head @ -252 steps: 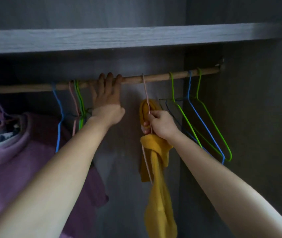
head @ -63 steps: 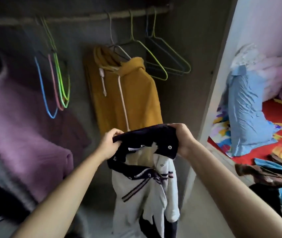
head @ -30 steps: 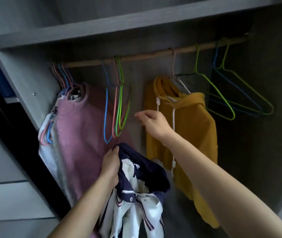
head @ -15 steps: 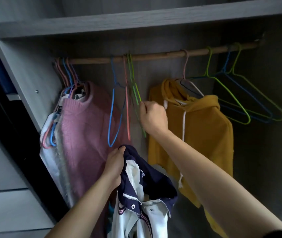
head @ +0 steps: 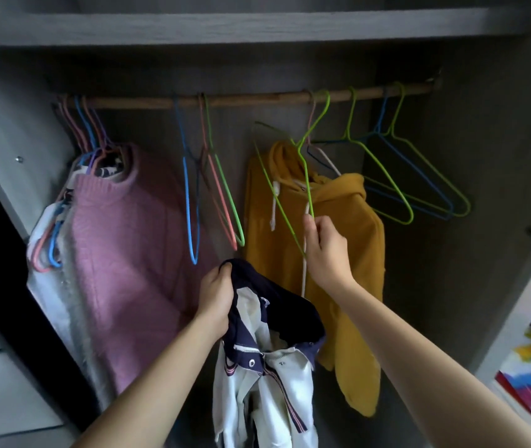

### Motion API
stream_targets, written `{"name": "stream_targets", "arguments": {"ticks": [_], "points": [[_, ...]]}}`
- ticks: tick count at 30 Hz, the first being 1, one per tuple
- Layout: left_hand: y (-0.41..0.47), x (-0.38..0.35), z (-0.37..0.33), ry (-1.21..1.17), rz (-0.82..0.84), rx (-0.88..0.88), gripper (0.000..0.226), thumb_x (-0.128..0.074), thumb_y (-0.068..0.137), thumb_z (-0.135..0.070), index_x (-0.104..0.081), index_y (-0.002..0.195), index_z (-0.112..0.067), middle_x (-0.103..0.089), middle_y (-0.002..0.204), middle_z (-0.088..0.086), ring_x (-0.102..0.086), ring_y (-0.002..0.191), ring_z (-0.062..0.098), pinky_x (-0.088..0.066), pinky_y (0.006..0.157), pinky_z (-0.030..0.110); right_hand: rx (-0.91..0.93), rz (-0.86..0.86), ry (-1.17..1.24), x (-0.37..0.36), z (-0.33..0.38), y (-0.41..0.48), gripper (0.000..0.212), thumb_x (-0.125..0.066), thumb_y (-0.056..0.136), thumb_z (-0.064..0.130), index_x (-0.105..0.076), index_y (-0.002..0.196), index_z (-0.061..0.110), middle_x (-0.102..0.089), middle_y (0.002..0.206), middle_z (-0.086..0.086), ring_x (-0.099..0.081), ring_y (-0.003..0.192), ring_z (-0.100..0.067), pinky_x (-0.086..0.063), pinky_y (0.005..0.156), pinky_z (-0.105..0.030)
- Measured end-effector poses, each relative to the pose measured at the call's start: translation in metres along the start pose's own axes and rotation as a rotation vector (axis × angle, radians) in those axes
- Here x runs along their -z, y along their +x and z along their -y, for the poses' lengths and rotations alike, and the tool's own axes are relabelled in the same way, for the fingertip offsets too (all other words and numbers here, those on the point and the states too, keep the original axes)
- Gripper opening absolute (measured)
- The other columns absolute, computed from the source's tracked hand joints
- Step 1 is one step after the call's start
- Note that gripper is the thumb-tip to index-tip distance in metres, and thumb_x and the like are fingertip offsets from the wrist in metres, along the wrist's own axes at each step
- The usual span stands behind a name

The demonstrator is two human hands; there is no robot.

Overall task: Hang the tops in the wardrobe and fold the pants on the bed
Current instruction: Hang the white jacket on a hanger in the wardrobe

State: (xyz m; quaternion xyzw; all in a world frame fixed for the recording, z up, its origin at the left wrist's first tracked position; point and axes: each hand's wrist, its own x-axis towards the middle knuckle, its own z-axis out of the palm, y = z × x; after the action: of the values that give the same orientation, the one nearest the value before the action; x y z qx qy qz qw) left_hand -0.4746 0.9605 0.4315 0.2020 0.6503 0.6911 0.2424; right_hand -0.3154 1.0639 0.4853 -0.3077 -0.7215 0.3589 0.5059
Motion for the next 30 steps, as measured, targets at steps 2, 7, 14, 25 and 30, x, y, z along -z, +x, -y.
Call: {"name": "stream_targets", "arguments": {"ticks": [2, 7, 14, 25, 30], "points": [[-0.001, -0.008, 0.001, 0.003, 0.012, -0.016, 0.025, -0.049, 0.101, -0.027, -0.069, 0.110, -0.014, -0.071, 0.105, 0.003, -0.066, 0.098, 0.017, -0.052, 0.082, 0.031, 0.021, -0.011, -0.011, 0.012, -0.008, -0.005, 0.026, -0.042, 0.105, 0.043, -0.055, 0.091, 0.025, -0.059, 0.067, 0.007, -0.053, 0.056, -0.002, -0.043, 0.048, -0.017], [0.004, -0.019, 0.004, 0.038, 0.015, -0.046, 0.024, -0.050, 0.100, -0.030, -0.069, 0.105, -0.017, -0.071, 0.103, 0.000, -0.065, 0.097, 0.016, -0.052, 0.087, 0.034, 0.170, -0.063, -0.090, 0.043, -0.054, -0.045, 0.022, -0.041, 0.104, 0.051, -0.051, 0.093, 0.035, -0.058, 0.070, 0.009, -0.053, 0.053, -0.010, -0.040, 0.042, -0.022], [0.017, -0.026, 0.020, 0.207, -0.006, -0.124, 0.025, -0.049, 0.100, -0.029, -0.062, 0.081, -0.018, -0.062, 0.080, -0.002, -0.055, 0.069, 0.008, -0.044, 0.065, 0.027, -0.031, -0.039, -0.196, 0.060, -0.096, -0.083, 0.010, -0.051, 0.102, 0.037, -0.054, 0.111, 0.032, -0.061, 0.067, 0.000, -0.057, 0.051, -0.017, -0.047, 0.045, -0.051], [0.047, -0.006, 0.060, 0.948, 0.000, -0.367, 0.032, -0.046, 0.103, -0.032, -0.065, 0.100, -0.006, -0.068, 0.099, 0.024, -0.063, 0.092, 0.045, -0.047, 0.074, 0.044, -0.075, 0.197, -0.313, 0.127, -0.126, -0.135, 0.035, -0.045, 0.098, 0.055, -0.068, 0.106, 0.030, -0.061, 0.062, 0.010, -0.051, 0.045, -0.010, -0.038, 0.041, -0.025], [0.053, 0.001, 0.063, 1.224, -0.111, -0.506, 0.032, -0.045, 0.102, -0.041, -0.065, 0.103, -0.016, -0.069, 0.090, 0.025, -0.066, 0.084, 0.046, -0.044, 0.066, 0.041, -0.045, 0.303, -0.440, 0.151, -0.137, -0.139, 0.036, -0.042, 0.099, 0.058, -0.068, 0.104, 0.033, -0.066, 0.070, 0.010, -0.062, 0.057, -0.014, -0.050, 0.050, -0.030]]}}
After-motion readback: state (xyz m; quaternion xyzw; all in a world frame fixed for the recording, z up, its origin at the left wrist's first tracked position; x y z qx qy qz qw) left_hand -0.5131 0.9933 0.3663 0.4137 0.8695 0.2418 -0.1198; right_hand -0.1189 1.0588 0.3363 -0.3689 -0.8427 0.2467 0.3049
